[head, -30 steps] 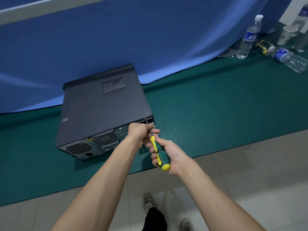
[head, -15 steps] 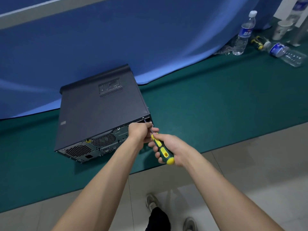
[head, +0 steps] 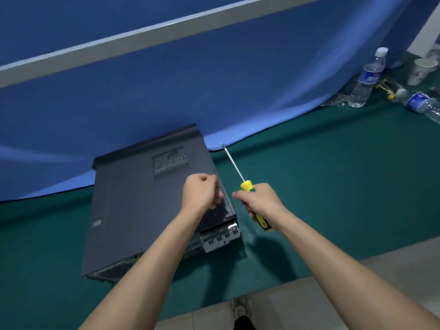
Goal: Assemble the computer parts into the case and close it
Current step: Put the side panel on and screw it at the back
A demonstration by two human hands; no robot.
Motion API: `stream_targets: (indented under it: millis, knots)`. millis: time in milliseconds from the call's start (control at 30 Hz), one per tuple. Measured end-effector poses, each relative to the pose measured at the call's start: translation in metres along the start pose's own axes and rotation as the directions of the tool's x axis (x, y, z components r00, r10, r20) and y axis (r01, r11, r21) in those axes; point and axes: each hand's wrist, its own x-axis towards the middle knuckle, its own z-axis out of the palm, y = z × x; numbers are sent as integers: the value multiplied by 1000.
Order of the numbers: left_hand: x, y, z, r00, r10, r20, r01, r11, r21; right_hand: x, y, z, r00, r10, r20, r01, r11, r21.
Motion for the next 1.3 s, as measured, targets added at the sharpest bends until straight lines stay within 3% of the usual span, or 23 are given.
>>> stream_targets:
  millis: [67, 200, 333, 433, 700, 1000, 1200, 1300]
  knots:
    - [32, -8, -5, 997, 39, -59, -26, 976, 218, 30, 1, 4, 998, 20, -64, -18, 1000, 26]
    - [84, -24, -9, 975, 196, -105, -100, 809, 580, 89, 13, 15, 986, 72, -151, -80, 996, -48]
    - [112, -33, -5, 934, 358, -2, -229, 599, 767, 134, 28, 30, 976, 120, -185, -141, 984, -106]
    - [119, -40, -2, 887, 462, 22, -302, 543, 784, 158, 39, 42, 970, 154, -188, -182, 973, -143]
    - [121, -40, 1, 849, 527, 37, -350, 509, 786, 191, 53, 67, 974, 157, -162, -193, 952, -236]
    - [122, -44, 1, 852, 523, 2, -349, 565, 748, 202, 56, 81, 948, 204, -243, -279, 899, -336]
    - [119, -45, -3, 865, 502, 6, -353, 599, 719, 178, 55, 58, 948, 214, -237, -240, 967, -87]
    - [106, -43, -7, 918, 388, -87, -253, 739, 624, 146, 43, 36, 963, 129, -238, -124, 992, 39]
